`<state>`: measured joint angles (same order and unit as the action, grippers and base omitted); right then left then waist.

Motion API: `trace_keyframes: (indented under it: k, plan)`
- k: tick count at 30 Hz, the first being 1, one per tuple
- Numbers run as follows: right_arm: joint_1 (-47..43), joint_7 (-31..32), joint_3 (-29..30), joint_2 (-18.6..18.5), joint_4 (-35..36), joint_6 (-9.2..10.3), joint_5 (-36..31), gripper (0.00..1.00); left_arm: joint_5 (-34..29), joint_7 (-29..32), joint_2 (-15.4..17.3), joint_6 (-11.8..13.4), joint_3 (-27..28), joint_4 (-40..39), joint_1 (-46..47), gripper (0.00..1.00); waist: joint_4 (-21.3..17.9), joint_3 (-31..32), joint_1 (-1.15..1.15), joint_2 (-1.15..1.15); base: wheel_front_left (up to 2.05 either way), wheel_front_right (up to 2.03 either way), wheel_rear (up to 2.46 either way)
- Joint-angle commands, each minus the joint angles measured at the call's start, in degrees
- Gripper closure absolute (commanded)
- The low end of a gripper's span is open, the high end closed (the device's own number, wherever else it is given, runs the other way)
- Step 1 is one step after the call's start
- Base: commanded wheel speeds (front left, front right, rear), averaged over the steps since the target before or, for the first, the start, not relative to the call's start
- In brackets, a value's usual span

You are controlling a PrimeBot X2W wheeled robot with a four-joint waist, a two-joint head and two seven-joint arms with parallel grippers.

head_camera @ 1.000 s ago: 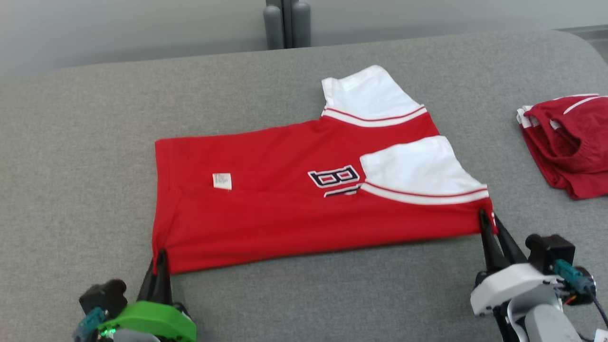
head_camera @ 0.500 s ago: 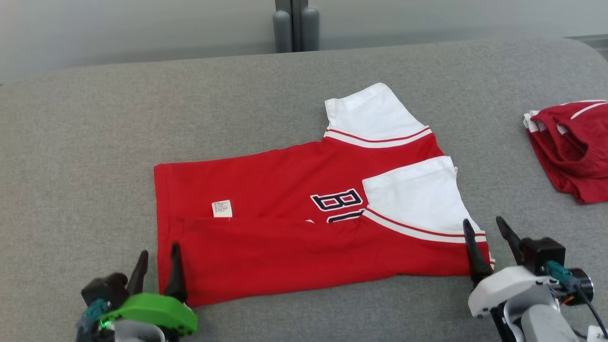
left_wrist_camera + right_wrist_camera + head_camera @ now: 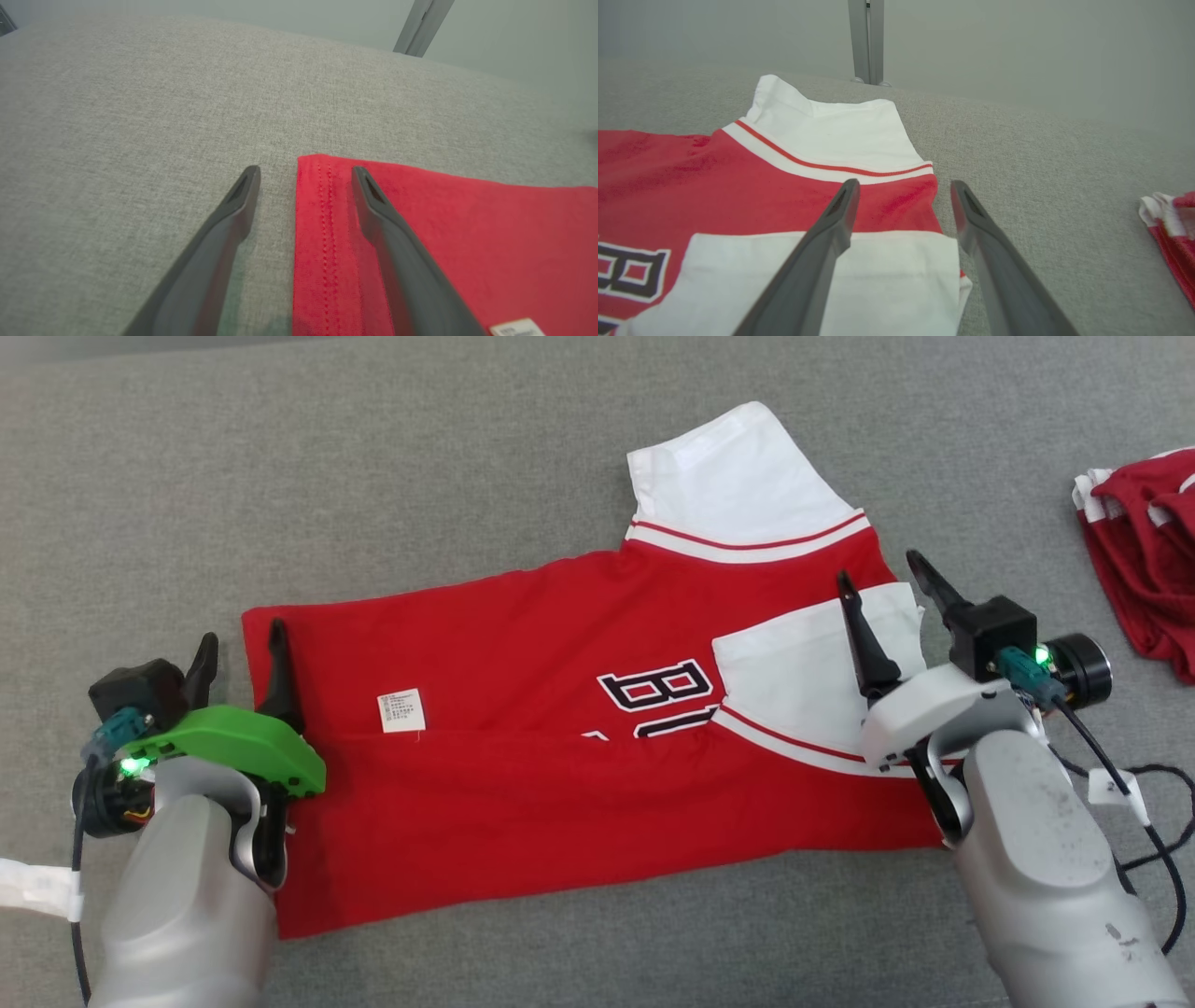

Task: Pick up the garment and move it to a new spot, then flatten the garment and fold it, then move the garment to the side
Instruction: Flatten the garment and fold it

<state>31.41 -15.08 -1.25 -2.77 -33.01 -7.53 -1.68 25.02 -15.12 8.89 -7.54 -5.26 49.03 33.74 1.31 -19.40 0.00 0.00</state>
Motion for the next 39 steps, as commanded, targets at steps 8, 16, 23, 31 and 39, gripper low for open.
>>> trace_keyframes:
  k: [8, 16, 23, 31, 39]
  plan:
    - [12.41, 1.13, -2.25, -0.71, -7.89, 0.09, -3.85, 0.0, 4.03, 0.14, 1.16, 0.15, -6.14, 4.5, 5.03, 0.68, 0.57, -5.89, 0.0, 0.0, 0.0, 0.0, 0.0]
    - [24.64, 5.29, -1.95, -2.05, -16.94, 0.09, -4.93, 0.0, 5.24, 0.17, 0.88, 0.15, -9.4, -0.04, 6.95, 1.0, 4.13, -8.91, 0.0, 0.0, 0.0, 0.0, 0.0]
    - [33.08, 9.34, 0.66, -2.91, -25.13, 0.09, -5.65, 0.0, 5.52, 0.01, 0.09, 0.15, -11.76, -6.94, 7.97, 1.0, 8.15, -11.58, 0.0, 0.0, 0.0, 0.0, 0.0]
    - [36.61, 12.97, 3.13, -2.65, -32.89, 0.06, -6.7, 1.0, 5.78, 0.01, -0.53, 0.15, -13.76, -10.84, 7.25, 1.0, 10.43, -12.73, 0.0, 0.0, 0.0, 0.0, 0.0]
    - [39.19, 2.11, 7.58, -3.89, -28.86, 0.09, -10.37, 1.0, 4.6, 0.0, 0.41, 0.15, -10.77, -13.9, 6.19, 1.0, 9.54, -11.58, 0.0, 0.0, 0.0, 0.0, 0.0]
